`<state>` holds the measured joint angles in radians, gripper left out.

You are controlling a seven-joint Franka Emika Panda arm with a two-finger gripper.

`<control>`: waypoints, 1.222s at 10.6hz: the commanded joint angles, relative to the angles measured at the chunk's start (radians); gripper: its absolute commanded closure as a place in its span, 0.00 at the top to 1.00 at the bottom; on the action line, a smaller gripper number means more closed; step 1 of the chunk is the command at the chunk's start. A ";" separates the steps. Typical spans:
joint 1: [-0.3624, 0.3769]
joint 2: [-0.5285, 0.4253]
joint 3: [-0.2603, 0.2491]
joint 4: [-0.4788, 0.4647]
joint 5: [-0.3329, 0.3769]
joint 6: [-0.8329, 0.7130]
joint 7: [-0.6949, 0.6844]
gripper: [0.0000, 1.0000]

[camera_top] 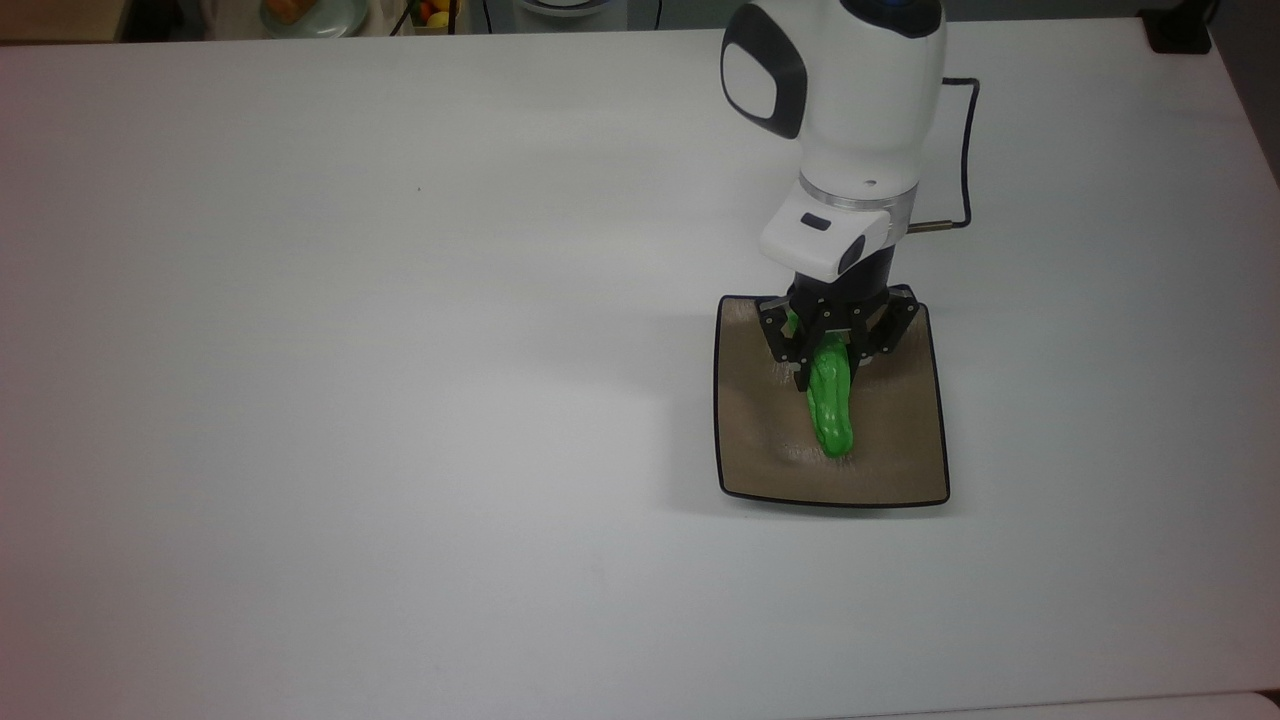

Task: Chili peppers are placed on a ceramic plate
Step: 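Carry the chili pepper over the brown plate and lower it in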

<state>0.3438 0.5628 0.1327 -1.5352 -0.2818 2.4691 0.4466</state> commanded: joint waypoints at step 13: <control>0.021 0.052 -0.044 -0.063 0.015 0.255 -0.002 1.00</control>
<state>0.3452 0.6255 0.1133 -1.5814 -0.2818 2.7007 0.4470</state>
